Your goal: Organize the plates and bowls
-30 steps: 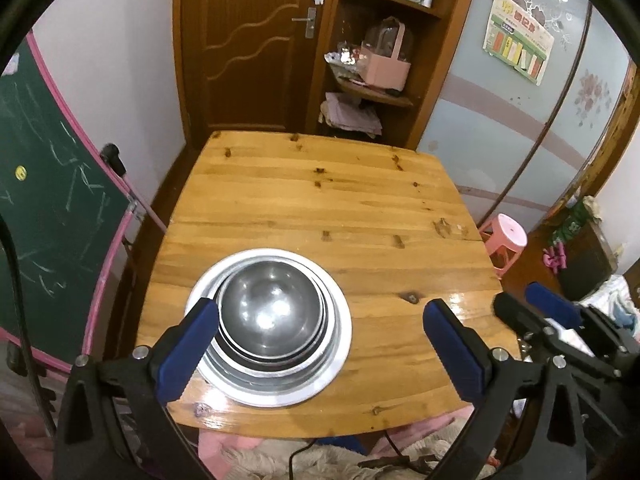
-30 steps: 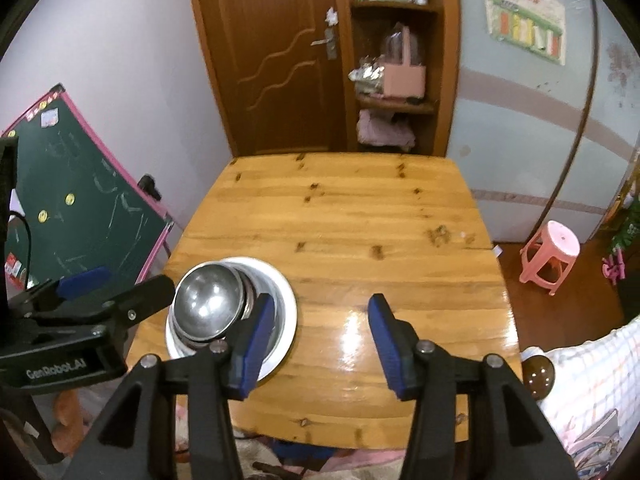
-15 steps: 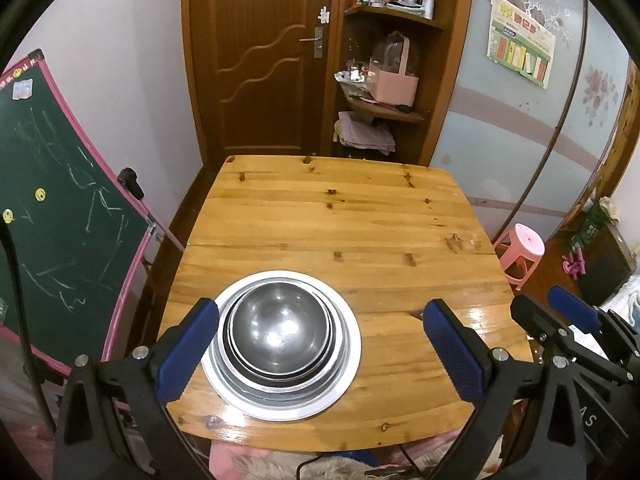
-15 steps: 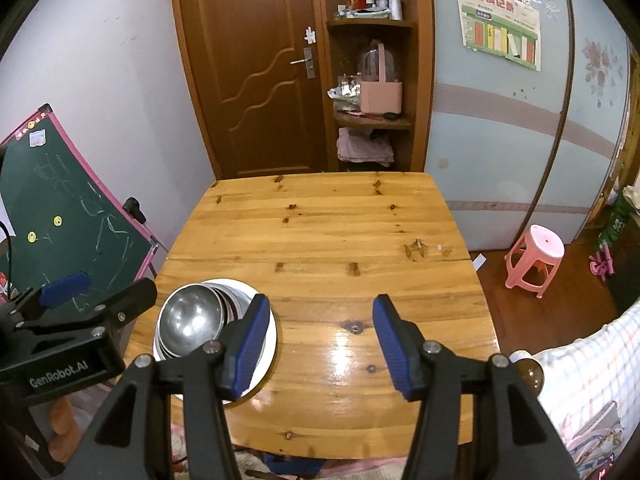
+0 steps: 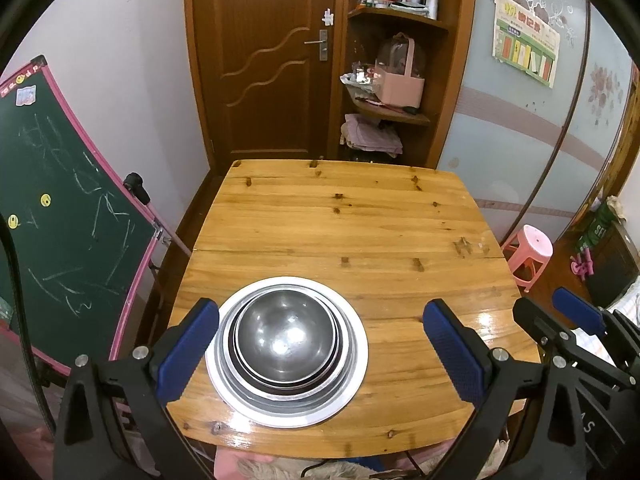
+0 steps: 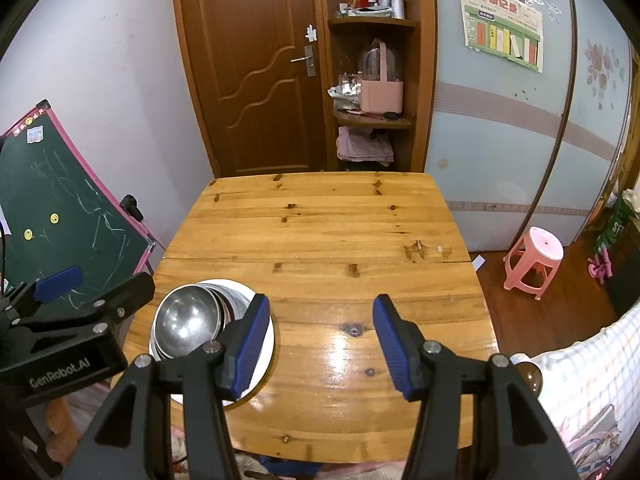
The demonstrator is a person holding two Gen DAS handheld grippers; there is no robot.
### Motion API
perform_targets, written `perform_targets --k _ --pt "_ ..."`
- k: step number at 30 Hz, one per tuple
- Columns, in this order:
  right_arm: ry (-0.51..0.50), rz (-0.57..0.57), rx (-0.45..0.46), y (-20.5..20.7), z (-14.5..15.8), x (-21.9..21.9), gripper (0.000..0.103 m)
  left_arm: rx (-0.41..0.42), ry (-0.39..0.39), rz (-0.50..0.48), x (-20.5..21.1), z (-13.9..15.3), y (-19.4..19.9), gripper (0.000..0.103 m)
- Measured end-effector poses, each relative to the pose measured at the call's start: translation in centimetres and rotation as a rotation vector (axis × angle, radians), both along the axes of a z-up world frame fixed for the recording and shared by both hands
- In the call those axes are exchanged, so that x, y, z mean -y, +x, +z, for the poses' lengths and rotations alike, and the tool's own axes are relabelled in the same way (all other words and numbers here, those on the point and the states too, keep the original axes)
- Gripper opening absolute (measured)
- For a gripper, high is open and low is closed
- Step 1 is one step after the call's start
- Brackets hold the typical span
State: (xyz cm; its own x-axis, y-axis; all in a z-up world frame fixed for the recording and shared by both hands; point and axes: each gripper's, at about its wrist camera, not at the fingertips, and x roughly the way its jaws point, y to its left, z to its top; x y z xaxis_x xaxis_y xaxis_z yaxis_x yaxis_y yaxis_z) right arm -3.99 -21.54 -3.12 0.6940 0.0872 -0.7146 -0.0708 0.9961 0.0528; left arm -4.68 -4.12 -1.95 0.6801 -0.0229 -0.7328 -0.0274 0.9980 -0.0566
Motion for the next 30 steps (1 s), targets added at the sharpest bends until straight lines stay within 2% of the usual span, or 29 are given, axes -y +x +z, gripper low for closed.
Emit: perform_targets --k 30 --pt "-0.004 0.003 -0.019 1.4 -0.9 0.5 0.054 0.005 0.025 0.018 0.2 -0.1 0.5 0.102"
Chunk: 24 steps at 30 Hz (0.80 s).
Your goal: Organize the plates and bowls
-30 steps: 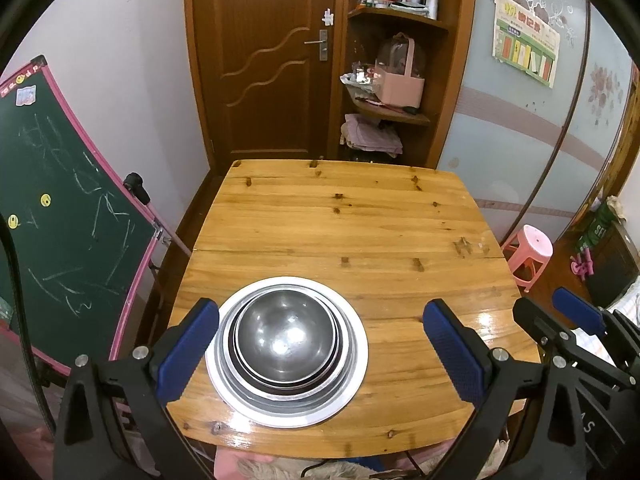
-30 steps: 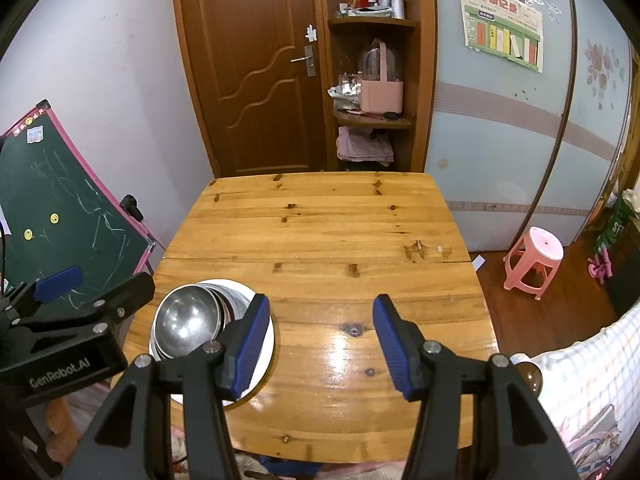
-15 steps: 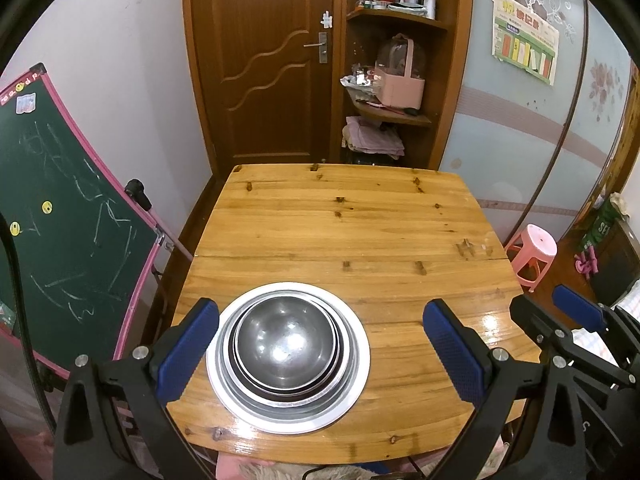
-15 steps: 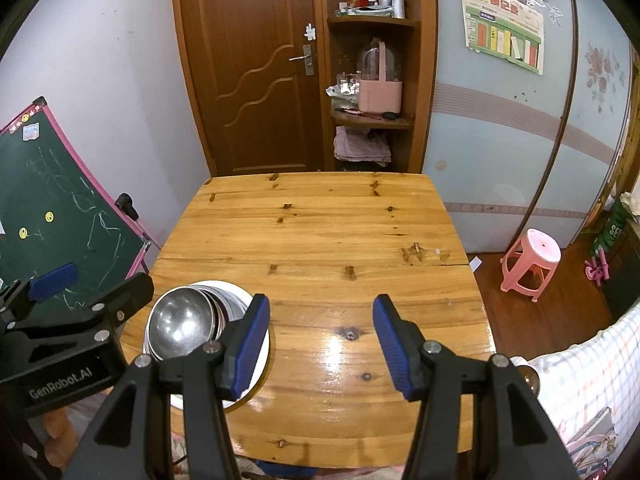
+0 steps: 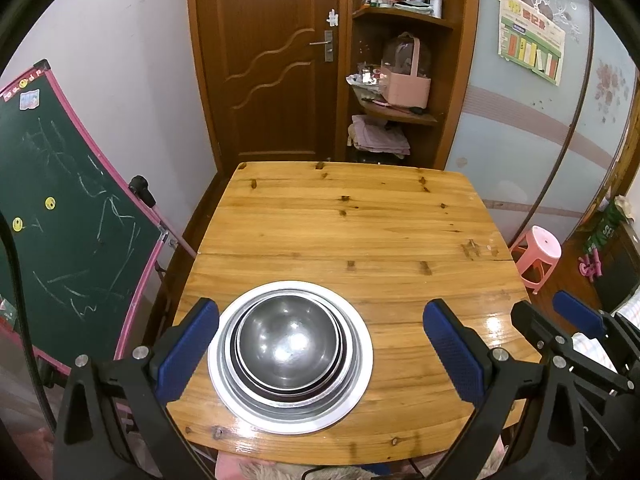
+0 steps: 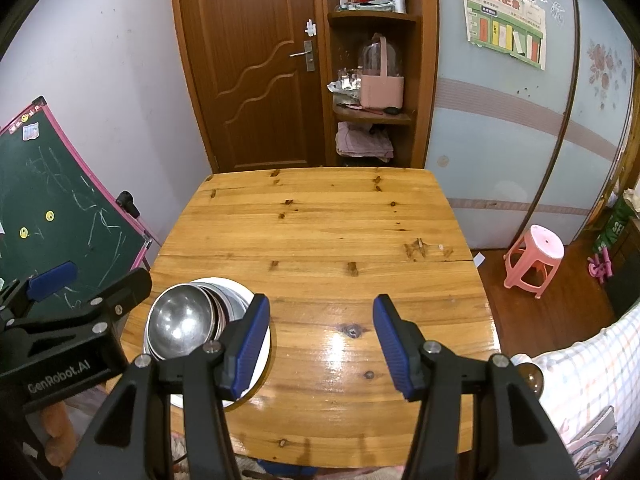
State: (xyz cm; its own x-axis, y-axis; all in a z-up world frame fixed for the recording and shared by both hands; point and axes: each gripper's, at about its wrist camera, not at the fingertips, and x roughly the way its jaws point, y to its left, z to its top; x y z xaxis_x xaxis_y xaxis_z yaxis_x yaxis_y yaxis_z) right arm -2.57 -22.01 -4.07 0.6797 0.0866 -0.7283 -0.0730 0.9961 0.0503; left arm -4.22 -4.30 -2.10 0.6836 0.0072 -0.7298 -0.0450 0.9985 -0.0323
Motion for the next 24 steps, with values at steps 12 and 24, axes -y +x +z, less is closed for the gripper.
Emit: perform_targets --k 12,24 --pt "-0.001 0.002 0.003 0.04 0.01 -0.01 0.054 -0.007 -0.012 -0.004 -0.07 -0.19 0.09 0.101" --pt "-0.001 0.009 0.002 0.10 -0.11 -0.37 0.054 -0.016 -0.007 -0.002 0.53 -0.57 -0.10 0.101"
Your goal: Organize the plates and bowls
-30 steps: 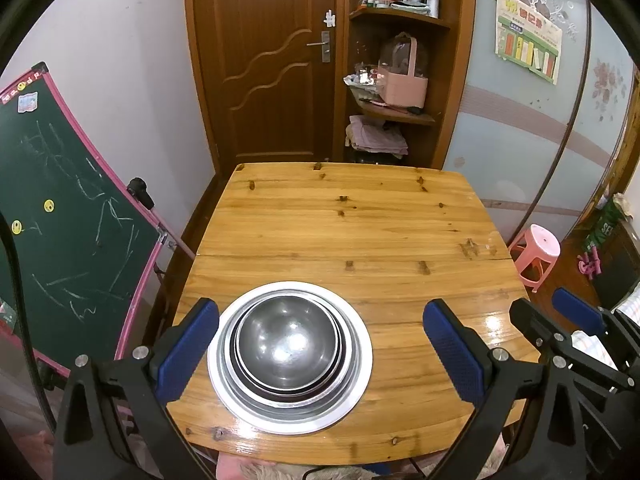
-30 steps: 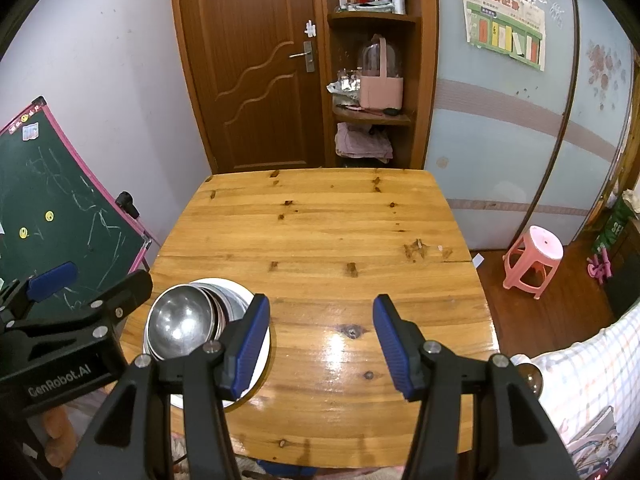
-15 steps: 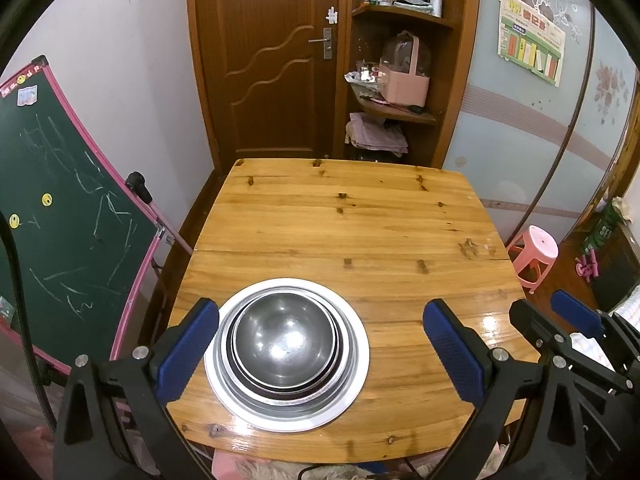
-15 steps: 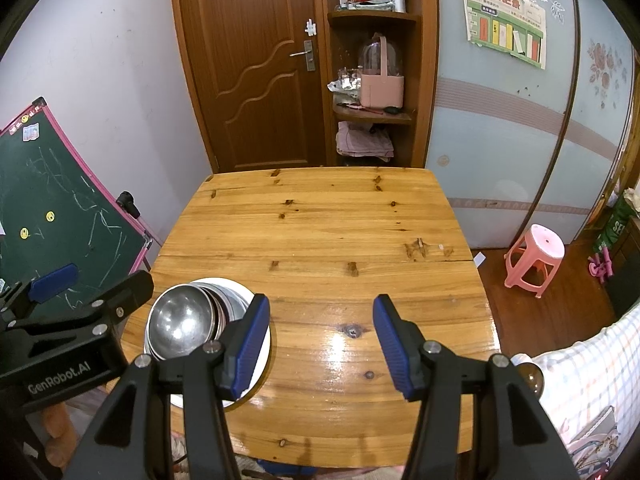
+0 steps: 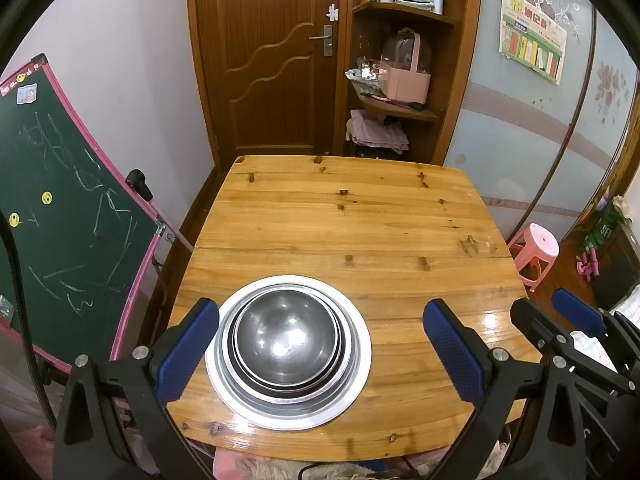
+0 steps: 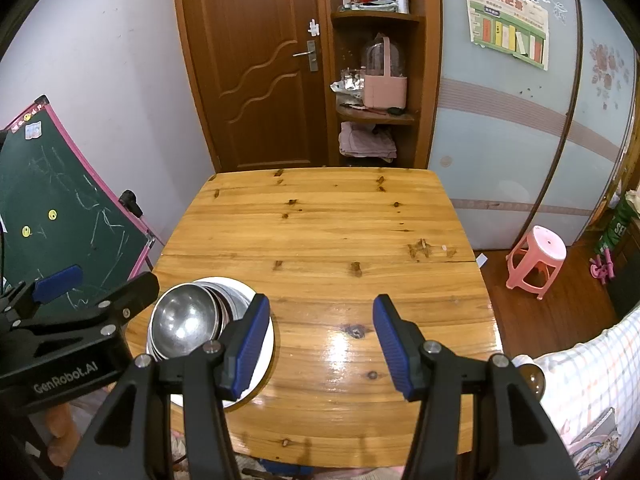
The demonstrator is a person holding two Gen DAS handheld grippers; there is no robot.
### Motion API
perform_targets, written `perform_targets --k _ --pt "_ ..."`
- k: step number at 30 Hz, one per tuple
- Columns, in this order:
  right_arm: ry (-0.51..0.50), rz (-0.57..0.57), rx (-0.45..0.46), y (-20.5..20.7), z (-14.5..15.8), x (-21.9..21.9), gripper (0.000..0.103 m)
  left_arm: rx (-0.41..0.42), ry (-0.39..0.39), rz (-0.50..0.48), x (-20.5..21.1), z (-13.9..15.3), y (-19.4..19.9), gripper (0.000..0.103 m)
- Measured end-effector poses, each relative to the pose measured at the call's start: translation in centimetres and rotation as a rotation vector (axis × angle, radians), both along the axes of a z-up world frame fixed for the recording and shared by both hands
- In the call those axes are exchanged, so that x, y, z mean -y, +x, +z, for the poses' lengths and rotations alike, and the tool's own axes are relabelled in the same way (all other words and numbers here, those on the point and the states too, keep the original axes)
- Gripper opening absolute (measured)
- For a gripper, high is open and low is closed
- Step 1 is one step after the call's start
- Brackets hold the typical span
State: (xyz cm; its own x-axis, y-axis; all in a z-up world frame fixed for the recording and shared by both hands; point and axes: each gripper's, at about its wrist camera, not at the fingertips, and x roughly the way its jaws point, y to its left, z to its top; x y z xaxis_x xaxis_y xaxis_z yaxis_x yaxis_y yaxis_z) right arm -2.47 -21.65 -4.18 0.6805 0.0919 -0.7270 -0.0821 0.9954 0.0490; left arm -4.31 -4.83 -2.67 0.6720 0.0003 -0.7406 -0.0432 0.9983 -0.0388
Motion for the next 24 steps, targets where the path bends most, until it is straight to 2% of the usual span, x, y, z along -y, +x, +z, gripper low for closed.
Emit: perform_targets --k 24 --pt "0.006 0.007 -0.012 -0.49 -0.42 0.00 0.054 -0.019 0.006 0.007 -0.12 -0.57 -0.11 0.101"
